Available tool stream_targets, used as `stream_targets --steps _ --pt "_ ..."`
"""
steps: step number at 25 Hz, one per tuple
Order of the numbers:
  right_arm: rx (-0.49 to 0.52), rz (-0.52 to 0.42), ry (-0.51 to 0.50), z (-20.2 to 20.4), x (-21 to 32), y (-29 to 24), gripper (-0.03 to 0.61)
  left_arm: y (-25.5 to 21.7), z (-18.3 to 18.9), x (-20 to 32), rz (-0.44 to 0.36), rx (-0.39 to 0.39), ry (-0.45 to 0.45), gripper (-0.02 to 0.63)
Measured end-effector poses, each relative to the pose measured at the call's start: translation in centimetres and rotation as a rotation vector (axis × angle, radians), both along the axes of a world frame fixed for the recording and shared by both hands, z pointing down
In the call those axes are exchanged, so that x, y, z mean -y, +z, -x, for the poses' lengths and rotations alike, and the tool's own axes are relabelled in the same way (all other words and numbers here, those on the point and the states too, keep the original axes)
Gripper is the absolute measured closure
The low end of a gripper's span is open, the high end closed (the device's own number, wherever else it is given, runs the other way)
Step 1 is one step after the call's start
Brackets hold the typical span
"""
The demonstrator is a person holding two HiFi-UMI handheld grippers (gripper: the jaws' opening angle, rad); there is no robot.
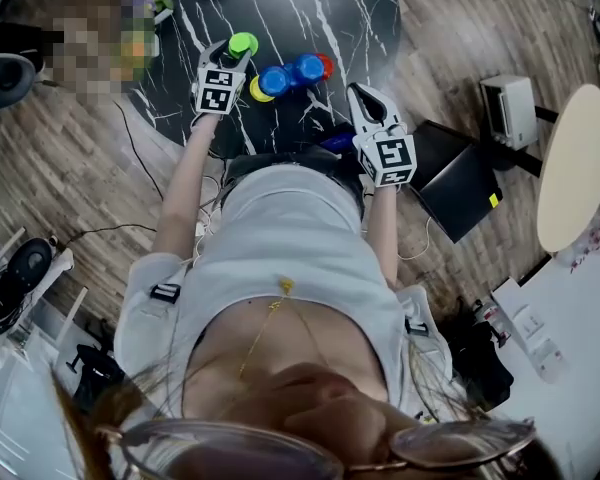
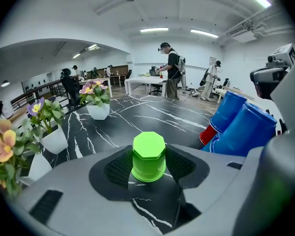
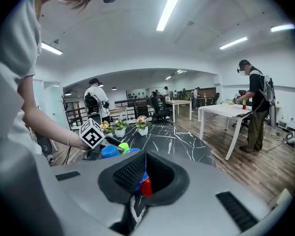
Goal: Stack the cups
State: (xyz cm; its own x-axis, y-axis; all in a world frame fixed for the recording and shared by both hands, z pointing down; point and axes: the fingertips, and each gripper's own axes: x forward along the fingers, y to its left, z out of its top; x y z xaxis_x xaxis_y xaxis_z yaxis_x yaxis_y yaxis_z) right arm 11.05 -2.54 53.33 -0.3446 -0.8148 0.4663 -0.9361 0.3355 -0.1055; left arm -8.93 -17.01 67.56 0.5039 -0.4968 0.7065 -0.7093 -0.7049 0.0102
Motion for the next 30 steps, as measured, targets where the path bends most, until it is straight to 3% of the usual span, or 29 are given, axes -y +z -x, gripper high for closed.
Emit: stream_targets --steps 15,30 --pt "-0.004 -0.017 -0.003 -0.1 -0.2 -0.3 0.558 -1.6 -0.4 -1.0 0.001 -0.031 0.038 0.393" --pt "-0.011 -0.049 -0.044 0.1 0.0 -1.0 0.558 -7.7 -1.8 -2.7 -0.049 -0.084 0.113 0.393"
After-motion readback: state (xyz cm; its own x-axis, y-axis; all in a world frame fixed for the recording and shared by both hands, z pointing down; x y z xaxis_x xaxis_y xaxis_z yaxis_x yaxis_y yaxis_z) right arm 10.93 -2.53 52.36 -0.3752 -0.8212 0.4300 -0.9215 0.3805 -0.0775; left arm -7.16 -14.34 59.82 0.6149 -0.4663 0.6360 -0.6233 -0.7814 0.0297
